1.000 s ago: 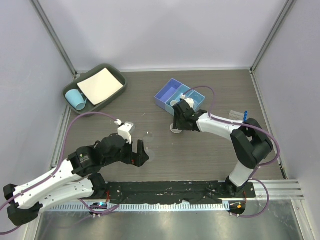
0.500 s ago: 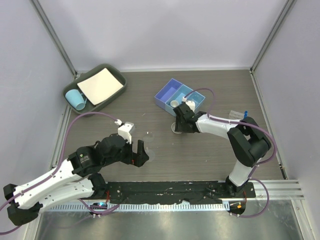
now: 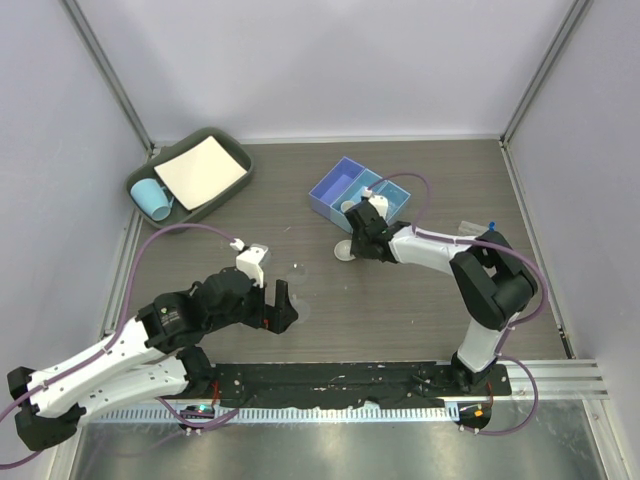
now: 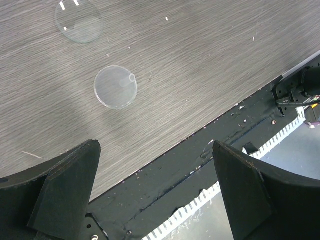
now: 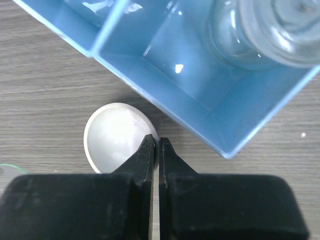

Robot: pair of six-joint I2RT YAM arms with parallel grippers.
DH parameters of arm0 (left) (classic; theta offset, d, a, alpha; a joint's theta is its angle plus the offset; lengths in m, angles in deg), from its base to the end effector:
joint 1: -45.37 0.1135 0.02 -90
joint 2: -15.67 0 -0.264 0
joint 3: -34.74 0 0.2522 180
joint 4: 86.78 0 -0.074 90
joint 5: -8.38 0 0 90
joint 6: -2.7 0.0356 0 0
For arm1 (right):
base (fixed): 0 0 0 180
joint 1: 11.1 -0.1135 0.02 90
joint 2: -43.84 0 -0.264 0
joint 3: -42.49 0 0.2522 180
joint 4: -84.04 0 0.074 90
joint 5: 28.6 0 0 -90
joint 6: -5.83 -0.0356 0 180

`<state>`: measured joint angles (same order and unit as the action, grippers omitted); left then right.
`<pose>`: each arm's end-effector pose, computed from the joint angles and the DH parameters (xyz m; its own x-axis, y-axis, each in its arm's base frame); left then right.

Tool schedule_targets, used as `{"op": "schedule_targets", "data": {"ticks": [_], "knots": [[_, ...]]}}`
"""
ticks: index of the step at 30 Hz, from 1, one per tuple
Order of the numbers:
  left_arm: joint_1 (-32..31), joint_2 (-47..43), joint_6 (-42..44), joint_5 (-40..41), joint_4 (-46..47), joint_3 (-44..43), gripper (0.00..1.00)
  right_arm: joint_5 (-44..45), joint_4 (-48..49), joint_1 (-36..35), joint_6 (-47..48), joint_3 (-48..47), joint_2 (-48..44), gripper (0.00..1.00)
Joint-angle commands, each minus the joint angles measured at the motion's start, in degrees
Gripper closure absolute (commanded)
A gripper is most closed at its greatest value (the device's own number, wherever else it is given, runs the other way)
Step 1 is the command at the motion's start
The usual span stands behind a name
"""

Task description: Organize the chemistry lab equipment

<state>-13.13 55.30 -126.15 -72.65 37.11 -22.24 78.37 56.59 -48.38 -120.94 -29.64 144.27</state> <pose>0.0792 -0.1186 0.2888 -0.7432 0.0269 -0.6685 0.4012 0.8175 -0.4131 0.2853 0.2041 0.1643 -0.7954 0.1141 -0.5952 0.0343 0.9890 0.1436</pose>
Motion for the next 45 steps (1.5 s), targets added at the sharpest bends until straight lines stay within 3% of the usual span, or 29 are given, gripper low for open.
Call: {"op": "schedule_targets", "data": {"ticks": [1, 10, 18, 23, 32, 41, 45], "knots": [[-0.2, 0.0, -0.5, 0.6, 0.1, -0.7, 0.0, -0.1, 1.2, -0.3, -0.1, -0.4, 3.6, 0.99], [-0.3, -0.2, -0.4, 0.5, 0.1, -0.7, 0.0, 0.7, -6.2, -2.7, 4.2, -5.3, -2.9, 0.99], [-0.3, -0.3, -0.3, 0.1, 0.2, -0.6, 0.0, 3.7, -16.0, -3.5, 7.0, -14.7, -9.7, 0.99], [-0.4, -0.8, -0.3, -0.3, 0.2, -0.6, 0.0, 8.1, -20.0, -1.7, 8.3, -22.2, -8.8, 0.99], [-1.2, -1.8, -0.5, 0.0, 0.4, -0.4, 0.0, 11.3, -24.4, 7.7, 11.8, -38.9, 3.4, 0.99], [-1.7, -2.8, -0.5, 0.2, 0.5, -0.3, 0.0, 10.5, -30.2, 11.0, 14.9, -54.9, 16.0, 0.99], [-2.1, -3.1, -0.5, 0.4, 0.4, -0.3, 0.0, 11.2, -31.4, 11.3, 15.8, -57.8, 20.2, 0.99]]}}
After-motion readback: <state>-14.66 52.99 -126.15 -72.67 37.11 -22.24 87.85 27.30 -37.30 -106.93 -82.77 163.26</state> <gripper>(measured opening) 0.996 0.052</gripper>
